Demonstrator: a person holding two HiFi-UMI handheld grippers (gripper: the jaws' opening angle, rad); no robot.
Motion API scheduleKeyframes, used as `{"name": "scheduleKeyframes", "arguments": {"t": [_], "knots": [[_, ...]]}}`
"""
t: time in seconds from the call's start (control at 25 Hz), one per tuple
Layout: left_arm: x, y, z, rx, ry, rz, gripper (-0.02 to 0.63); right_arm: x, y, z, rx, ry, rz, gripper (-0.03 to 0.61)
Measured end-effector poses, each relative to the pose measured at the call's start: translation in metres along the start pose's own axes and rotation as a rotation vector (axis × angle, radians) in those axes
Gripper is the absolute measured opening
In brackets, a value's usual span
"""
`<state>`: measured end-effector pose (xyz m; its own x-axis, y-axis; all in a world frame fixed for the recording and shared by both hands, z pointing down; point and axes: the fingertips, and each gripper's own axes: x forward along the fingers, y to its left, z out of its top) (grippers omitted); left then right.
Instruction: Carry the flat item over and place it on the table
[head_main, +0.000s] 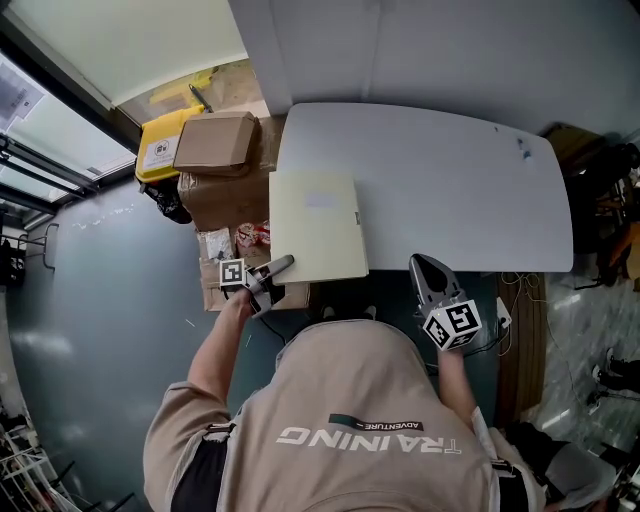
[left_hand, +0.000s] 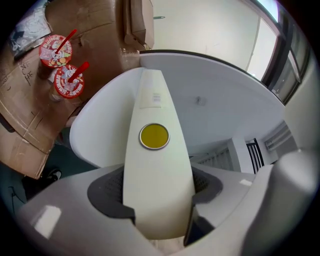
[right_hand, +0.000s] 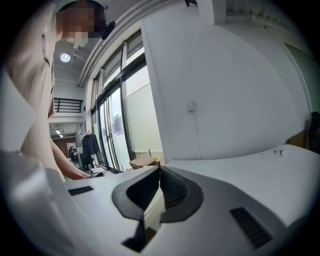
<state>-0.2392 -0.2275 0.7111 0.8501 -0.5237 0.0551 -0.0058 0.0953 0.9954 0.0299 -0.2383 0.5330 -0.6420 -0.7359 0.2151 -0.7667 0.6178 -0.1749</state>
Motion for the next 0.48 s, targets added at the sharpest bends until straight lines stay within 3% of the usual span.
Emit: {"name": "scheduleKeyframes", "arguments": {"t": [0.48], "knots": [[0.009,0.01,0.028,-0.022,0.069,0.023,0.282,0.007,0.008,-0.015,0.022,0.032,-0.004,0.005]]}}
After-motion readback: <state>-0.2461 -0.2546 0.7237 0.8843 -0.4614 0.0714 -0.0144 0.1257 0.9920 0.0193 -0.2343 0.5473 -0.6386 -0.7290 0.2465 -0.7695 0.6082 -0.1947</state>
